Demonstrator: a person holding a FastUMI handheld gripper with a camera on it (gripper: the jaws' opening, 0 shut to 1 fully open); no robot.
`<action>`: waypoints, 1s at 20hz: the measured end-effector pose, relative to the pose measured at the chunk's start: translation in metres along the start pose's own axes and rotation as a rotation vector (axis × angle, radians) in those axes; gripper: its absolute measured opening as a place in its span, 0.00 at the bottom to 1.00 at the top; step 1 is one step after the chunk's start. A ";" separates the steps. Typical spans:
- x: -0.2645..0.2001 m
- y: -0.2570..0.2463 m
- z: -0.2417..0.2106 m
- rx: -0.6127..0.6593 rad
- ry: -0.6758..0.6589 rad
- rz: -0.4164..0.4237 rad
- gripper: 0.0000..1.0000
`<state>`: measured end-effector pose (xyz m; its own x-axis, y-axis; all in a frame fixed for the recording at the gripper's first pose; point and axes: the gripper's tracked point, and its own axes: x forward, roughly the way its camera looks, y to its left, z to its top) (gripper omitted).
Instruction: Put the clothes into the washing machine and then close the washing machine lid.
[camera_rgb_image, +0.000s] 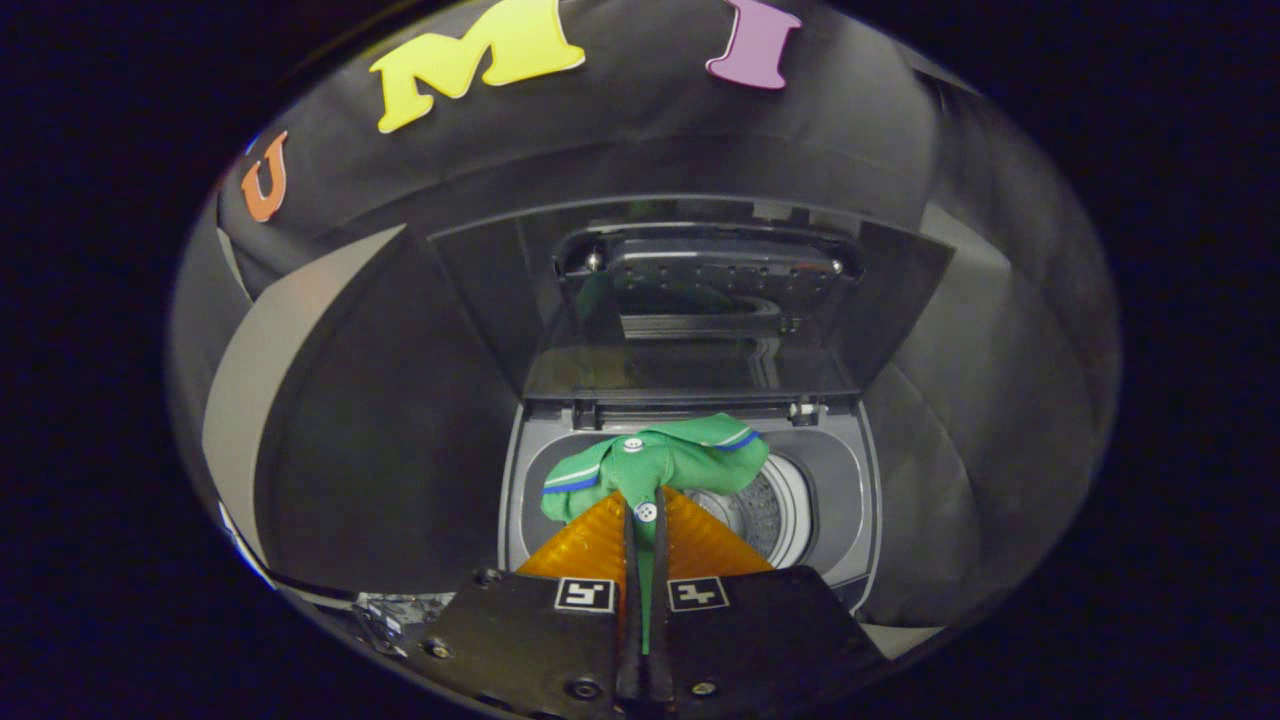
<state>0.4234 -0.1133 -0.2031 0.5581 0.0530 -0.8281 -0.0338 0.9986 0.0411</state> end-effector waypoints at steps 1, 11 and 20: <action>0.008 -0.002 -0.002 0.002 -0.003 -0.006 0.06; 0.066 -0.020 -0.032 0.033 0.011 -0.041 0.08; 0.041 -0.021 -0.019 -0.142 -0.043 -0.027 0.41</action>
<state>0.4309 -0.1326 -0.2490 0.5953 0.0289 -0.8030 -0.1331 0.9891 -0.0631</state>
